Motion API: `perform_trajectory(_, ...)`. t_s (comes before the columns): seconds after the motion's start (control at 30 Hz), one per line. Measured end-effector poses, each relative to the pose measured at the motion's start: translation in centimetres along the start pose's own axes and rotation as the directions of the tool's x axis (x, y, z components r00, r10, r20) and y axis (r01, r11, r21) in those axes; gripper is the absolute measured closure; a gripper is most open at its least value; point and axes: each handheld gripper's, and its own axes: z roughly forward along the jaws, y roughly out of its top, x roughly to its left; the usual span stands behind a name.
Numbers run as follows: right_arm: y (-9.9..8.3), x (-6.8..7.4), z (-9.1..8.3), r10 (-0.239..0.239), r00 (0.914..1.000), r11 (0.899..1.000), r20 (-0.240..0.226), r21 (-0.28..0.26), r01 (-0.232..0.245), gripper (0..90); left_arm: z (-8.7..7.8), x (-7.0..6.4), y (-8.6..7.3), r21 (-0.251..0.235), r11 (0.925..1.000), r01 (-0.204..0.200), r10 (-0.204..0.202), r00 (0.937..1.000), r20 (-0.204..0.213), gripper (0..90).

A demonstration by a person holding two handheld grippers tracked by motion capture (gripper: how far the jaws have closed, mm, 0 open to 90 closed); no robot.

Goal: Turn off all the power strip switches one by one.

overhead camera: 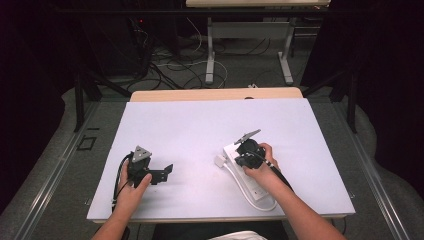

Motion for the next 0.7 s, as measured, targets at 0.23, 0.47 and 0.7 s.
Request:
perform_trajectory(0.23,-0.06,0.01,0.1,-0.011,0.9999,1.0,-0.006,-0.02,0.011,90.0,0.0,-0.02,0.0,-0.001,1.0,0.001,-0.001,1.0,-0.001,0.0)
perform_trajectory(0.47,-0.02,0.11,-0.03,-0.015,0.9999,1.0,-0.004,0.001,0.015,90.0,0.04,-0.1,-0.03,-0.008,1.0,0.004,-0.004,1.0,-0.004,0.0)
perform_trajectory(0.7,-0.01,0.05,0.14,-0.019,0.9998,1.0,-0.001,0.003,0.019,90.0,-0.02,-0.05,0.0,0.001,1.0,0.002,-0.002,1.0,0.0,0.0)
